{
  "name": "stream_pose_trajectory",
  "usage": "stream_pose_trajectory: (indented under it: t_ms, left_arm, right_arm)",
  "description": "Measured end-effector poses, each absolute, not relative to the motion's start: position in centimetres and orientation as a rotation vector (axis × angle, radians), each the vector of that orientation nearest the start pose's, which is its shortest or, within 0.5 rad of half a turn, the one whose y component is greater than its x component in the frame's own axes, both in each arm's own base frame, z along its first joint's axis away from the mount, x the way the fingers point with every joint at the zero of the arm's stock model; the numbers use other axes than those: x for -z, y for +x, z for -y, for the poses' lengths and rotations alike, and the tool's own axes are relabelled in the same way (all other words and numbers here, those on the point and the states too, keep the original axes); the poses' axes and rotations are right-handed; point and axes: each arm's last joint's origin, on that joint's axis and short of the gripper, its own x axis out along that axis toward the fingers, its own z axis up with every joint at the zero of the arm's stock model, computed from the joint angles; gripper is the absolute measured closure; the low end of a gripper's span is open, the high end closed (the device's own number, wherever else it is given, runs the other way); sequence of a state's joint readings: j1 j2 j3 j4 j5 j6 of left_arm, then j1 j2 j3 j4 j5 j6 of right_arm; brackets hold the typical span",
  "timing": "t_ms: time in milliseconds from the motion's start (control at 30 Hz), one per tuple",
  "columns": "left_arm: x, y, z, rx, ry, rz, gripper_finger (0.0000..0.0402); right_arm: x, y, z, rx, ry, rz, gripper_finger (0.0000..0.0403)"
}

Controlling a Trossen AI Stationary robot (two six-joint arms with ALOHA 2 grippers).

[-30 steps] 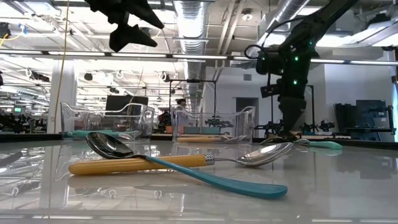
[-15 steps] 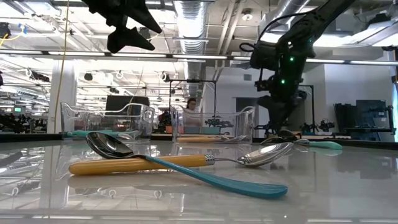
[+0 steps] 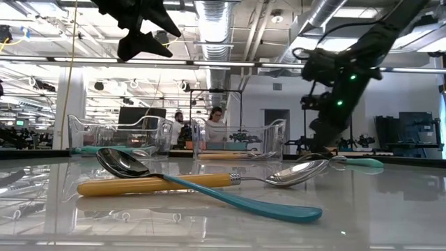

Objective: Sort silverware by color (type)
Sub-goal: Put the blue spoon into the bottom transparent bin

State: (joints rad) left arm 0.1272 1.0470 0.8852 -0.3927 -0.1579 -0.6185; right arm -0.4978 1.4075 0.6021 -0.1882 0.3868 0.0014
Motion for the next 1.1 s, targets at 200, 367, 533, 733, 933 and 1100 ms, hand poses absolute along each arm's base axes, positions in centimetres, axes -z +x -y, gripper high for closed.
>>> stream_pose_trajectory:
  t_ms: [200,367,533,733,933,1100]
  left_arm:
    - [-30.1,21.9,-3.3,-0.449,-0.603,-0.448,0.0173]
    - [-30.1,21.9,-3.3,-0.457,-0.607,-0.444,0.0173]
    - [-30.1,21.9,-3.4,-0.474,-0.600,-0.438,0.0173]
    - [-30.1,21.8,-3.5,-0.483,-0.602,-0.434,0.0173]
    - [-30.1,21.8,-3.5,-0.484,-0.606,-0.433,0.0173]
    - [-30.2,21.8,-3.5,-0.480,-0.584,-0.436,0.0173]
  right_arm:
    - [-16.4,19.2,11.4,0.684,0.009,-1.011,0.0180]
    - [-16.9,18.2,11.5,0.542,-0.013,-1.040,0.0180]
    - [-15.3,18.4,12.9,0.524,0.012,-1.077,0.0180]
    - [-13.0,19.3,14.7,0.528,-0.019,-1.105,0.0180]
    - [-11.8,19.5,15.0,0.526,0.047,-1.128,0.0210]
    - [-12.7,19.4,14.4,0.536,0.063,-1.093,0.0339]
